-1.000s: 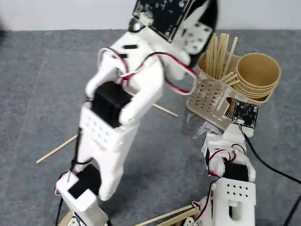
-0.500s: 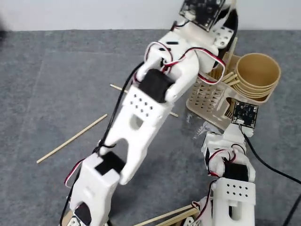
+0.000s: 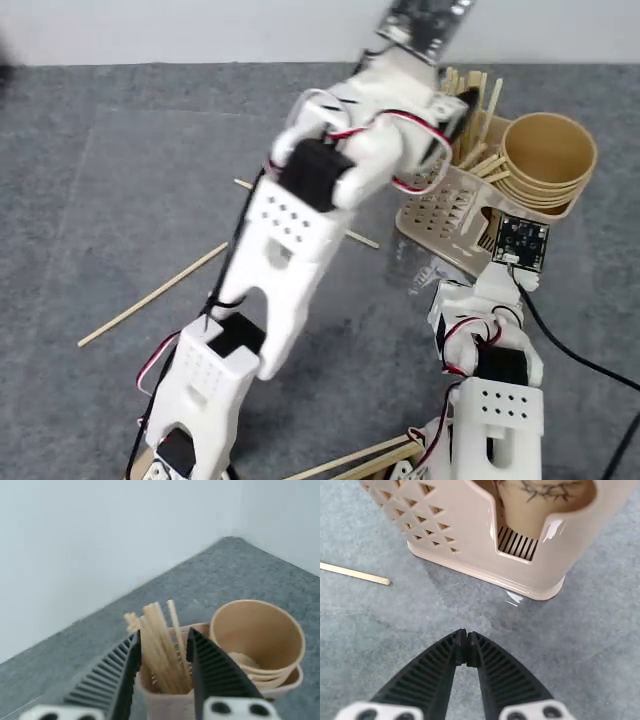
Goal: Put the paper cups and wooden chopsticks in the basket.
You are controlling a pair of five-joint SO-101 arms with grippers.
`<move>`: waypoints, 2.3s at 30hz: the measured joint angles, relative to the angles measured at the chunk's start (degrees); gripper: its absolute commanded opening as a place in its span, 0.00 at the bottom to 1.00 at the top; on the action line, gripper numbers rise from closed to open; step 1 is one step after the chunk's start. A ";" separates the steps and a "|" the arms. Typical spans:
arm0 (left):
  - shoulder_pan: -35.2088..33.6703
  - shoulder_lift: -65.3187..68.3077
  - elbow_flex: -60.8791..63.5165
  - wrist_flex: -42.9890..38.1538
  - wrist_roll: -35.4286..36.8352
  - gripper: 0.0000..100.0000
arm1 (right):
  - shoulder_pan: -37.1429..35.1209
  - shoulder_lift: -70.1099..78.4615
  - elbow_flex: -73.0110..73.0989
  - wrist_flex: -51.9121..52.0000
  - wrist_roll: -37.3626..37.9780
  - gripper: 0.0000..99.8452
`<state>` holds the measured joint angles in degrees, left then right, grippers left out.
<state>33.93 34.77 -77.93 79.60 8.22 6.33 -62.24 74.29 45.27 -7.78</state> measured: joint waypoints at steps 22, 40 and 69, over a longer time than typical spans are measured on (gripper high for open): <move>-31.47 -13.80 23.03 19.78 -24.79 0.06 | 0.00 0.00 0.00 0.00 0.00 0.01; -40.00 -3.60 54.95 19.43 -53.19 0.15 | 0.00 0.00 0.00 0.00 0.00 0.01; -39.21 18.11 41.93 20.13 -54.68 0.01 | 0.00 -0.62 1.32 0.00 0.00 0.01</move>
<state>-5.27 52.88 -36.00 99.74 -46.46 6.33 -62.86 75.60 45.27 -7.78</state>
